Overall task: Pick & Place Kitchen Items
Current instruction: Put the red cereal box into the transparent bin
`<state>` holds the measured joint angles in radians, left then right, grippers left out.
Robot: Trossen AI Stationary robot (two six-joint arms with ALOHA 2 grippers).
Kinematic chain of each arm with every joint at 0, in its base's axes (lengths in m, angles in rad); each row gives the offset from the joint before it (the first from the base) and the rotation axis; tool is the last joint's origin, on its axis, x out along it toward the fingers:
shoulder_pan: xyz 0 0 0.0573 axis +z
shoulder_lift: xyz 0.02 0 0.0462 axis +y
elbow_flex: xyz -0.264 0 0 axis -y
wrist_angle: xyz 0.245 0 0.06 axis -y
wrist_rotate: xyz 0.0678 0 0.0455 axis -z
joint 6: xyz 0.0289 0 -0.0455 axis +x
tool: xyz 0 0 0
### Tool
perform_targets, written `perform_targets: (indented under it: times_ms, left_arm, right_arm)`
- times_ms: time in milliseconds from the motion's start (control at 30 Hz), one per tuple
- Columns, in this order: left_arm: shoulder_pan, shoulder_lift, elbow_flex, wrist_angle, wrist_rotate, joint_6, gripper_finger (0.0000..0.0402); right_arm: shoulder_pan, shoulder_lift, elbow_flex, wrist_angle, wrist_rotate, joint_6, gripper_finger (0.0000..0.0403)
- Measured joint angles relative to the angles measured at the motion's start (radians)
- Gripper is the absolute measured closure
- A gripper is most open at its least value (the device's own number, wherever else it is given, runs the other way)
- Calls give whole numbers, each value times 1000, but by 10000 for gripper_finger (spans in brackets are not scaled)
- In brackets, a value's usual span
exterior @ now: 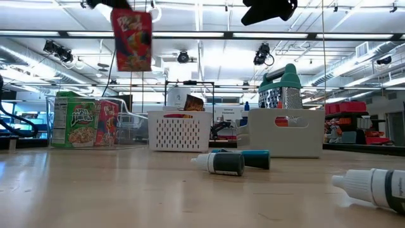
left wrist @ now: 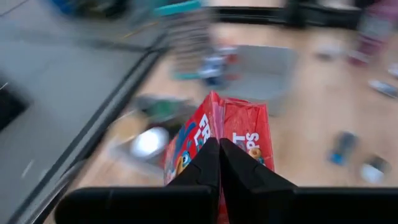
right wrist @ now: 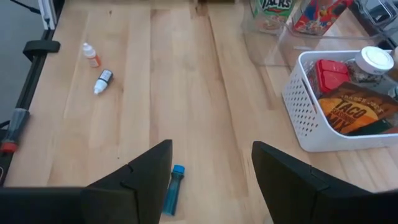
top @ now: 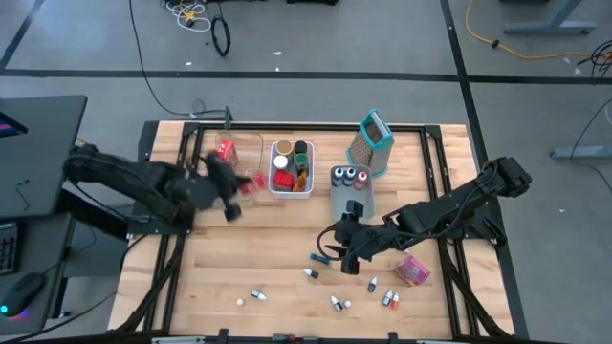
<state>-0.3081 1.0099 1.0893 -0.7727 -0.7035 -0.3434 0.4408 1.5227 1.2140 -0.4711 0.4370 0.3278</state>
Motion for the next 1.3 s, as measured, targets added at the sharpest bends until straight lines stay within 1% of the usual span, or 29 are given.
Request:
perform_targets:
  times_ms: [67, 167, 267, 333, 400, 533, 600, 700, 833, 900, 1067, 1167, 1300]
  left_arm:
    - [48, -50, 0, -84, -41, -90, 394]
    - [133, -97, 0, -191, -71, -197, 393]
    - [216, -111, -1, -230, -71, -221, 397]
    - [264, -117, -22, -192, -68, -201, 396]
    - [317, -120, -58, -130, -37, -160, 395]
    - [449, -118, -158, 31, 53, -78, 397]
    - [513, -118, -214, 155, 93, -50, 396]
    - [605, -118, -295, 314, 169, -34, 394]
    - [698, -93, -404, 409, 261, -67, 397]
    - [726, -84, -453, 437, 279, -97, 394]
    - [779, -74, -543, 502, 272, -149, 391]
    - [799, -75, -579, 573, 293, -158, 396]
    - [818, -74, -600, 589, 308, -193, 385]
  right_arm:
    - [0, 0, 0, 5, 0, -7, 169]
    - [0, 0, 0, 13, 0, -26, 169]
    - [0, 0, 0, 19, 0, -26, 169]
    - [0, 0, 0, 21, 0, -27, 169]
    - [0, 0, 0, 21, 0, -27, 169]
    - [0, 0, 0, 22, 0, -27, 169]
    - [0, 0, 0, 21, 0, -27, 169]
    - [0, 0, 0, 22, 0, -27, 169]
    - [0, 0, 0, 22, 0, -30, 169]
    - [-1, 0, 0, 22, 0, -40, 169]
    - [-1, 0, 0, 22, 0, -57, 169]
    - [-1, 0, 0, 22, 0, -57, 169]
    - [-1, 0, 0, 22, 0, -55, 169]
